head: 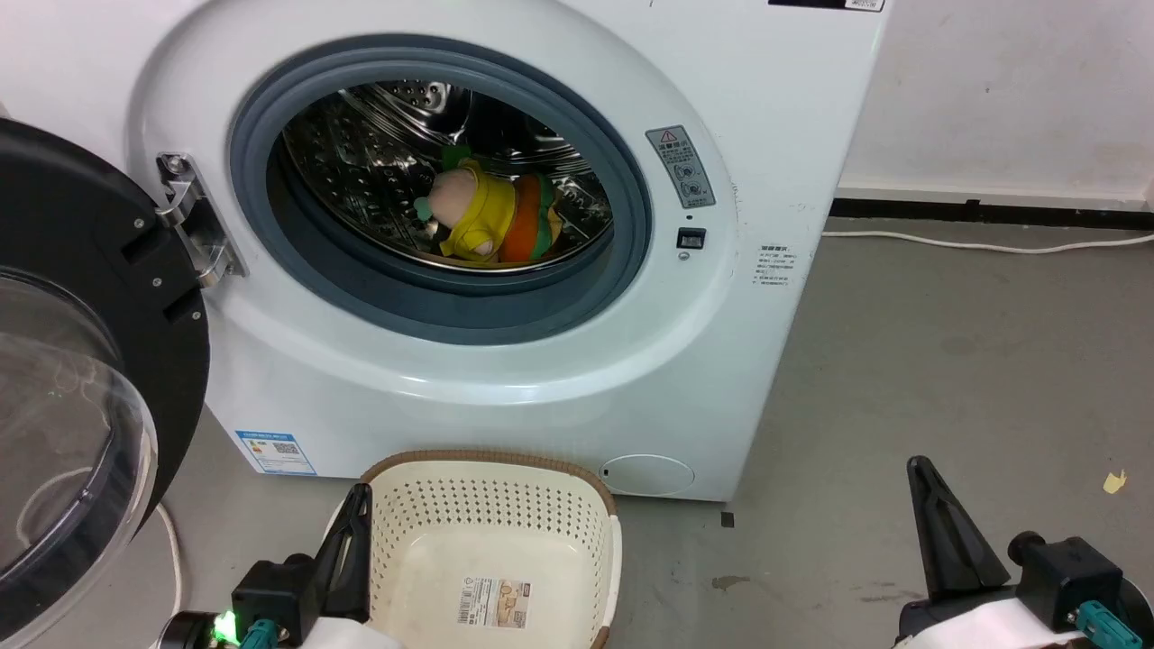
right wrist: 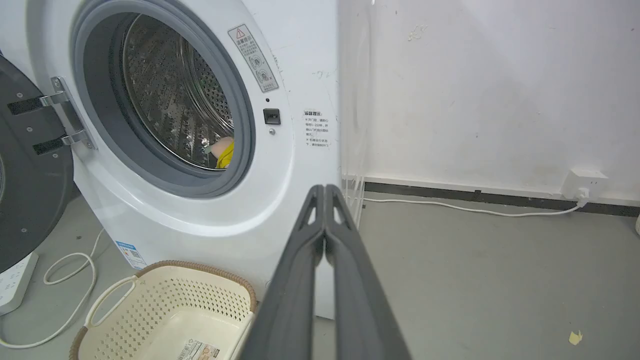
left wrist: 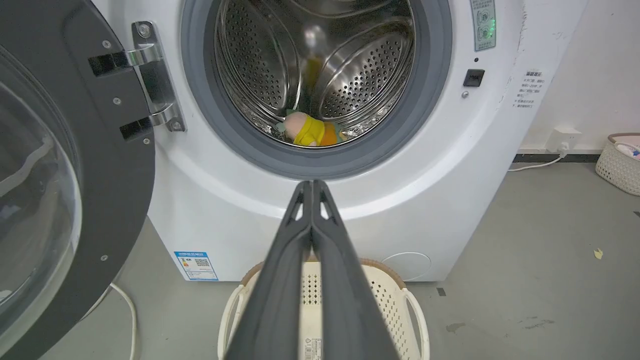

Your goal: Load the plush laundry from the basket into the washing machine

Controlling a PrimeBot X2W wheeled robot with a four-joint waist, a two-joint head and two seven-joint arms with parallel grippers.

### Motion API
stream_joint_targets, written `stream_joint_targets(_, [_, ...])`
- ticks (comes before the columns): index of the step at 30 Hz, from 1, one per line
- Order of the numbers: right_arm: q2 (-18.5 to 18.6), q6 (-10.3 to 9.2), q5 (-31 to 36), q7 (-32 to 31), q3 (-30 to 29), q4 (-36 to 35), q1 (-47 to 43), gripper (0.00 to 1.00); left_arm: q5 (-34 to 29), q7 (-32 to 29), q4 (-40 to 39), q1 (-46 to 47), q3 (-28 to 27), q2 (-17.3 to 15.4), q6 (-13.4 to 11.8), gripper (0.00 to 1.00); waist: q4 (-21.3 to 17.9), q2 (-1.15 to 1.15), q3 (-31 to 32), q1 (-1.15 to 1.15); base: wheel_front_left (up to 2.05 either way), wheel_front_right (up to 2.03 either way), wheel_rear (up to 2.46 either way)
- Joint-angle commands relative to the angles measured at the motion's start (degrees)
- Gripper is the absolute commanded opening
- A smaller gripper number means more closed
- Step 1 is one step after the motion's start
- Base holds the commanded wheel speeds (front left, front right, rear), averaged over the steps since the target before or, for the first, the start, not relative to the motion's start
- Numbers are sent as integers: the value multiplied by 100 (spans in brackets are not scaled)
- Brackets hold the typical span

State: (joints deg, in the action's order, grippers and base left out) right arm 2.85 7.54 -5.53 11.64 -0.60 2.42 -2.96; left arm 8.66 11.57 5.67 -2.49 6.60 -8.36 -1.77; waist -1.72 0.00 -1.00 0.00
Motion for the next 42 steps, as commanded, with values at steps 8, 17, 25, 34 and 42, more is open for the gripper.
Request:
stream_joint_targets(8, [1,-2,82,-115,13,-53,77,0,-111,-117,-70,60,-72,52,33,0,14,0,8,0,0,0,0])
stream_joint_targets(17, [1,-2,130,-221,18,-72,99,0,-187,-222,-120,79,-131,102,48,0,30,0,17,0,0,0,0])
stream_joint_targets(25, [1,-2,177,-326,23,-91,121,0,-263,-327,-170,98,-190,152,62,0,46,0,27,0,0,0,0])
stream_joint_targets(34, [1,-3,224,-432,27,-110,143,0,-339,-431,-220,117,-250,202,77,0,62,0,36,0,0,0,0])
stream_joint_targets(42, [1,-3,267,-526,32,-127,163,0,-407,-525,-265,134,-302,246,90,0,76,0,44,0,0,0,0])
